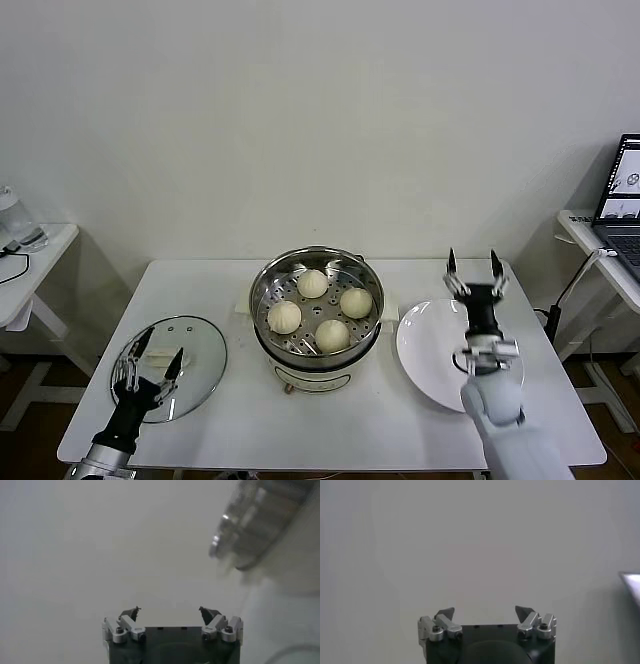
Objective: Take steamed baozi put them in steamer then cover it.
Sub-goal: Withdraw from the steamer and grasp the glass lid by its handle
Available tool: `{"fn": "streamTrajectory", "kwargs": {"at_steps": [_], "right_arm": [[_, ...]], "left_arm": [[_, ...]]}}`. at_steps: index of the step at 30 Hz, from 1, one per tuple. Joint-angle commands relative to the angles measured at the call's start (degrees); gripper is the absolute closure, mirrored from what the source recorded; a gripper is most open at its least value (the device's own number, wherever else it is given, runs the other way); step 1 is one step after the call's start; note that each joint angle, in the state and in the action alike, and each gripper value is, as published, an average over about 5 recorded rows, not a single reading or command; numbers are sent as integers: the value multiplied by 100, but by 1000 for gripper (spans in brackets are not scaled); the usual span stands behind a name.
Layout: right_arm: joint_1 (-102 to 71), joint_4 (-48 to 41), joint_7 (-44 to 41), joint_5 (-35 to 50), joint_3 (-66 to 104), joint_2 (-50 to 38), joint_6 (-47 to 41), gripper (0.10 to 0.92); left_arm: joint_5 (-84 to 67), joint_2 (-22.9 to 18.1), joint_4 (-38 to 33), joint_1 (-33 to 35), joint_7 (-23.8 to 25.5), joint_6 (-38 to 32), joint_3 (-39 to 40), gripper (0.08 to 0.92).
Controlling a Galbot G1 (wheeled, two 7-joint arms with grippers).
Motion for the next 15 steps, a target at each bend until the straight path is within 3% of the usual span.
{"fn": "streamTrajectory", "kwargs": {"at_steps": [1,15], "right_arm": [[-1189,119,-239,-45,785,459,165,203],[-1176,85,-330,-275,638,524,83,203]], "left_arm": [[1112,42,1001,-116,9,70,-19,177],[1603,-125,2197,-1207,-425,315,52,177]]}}
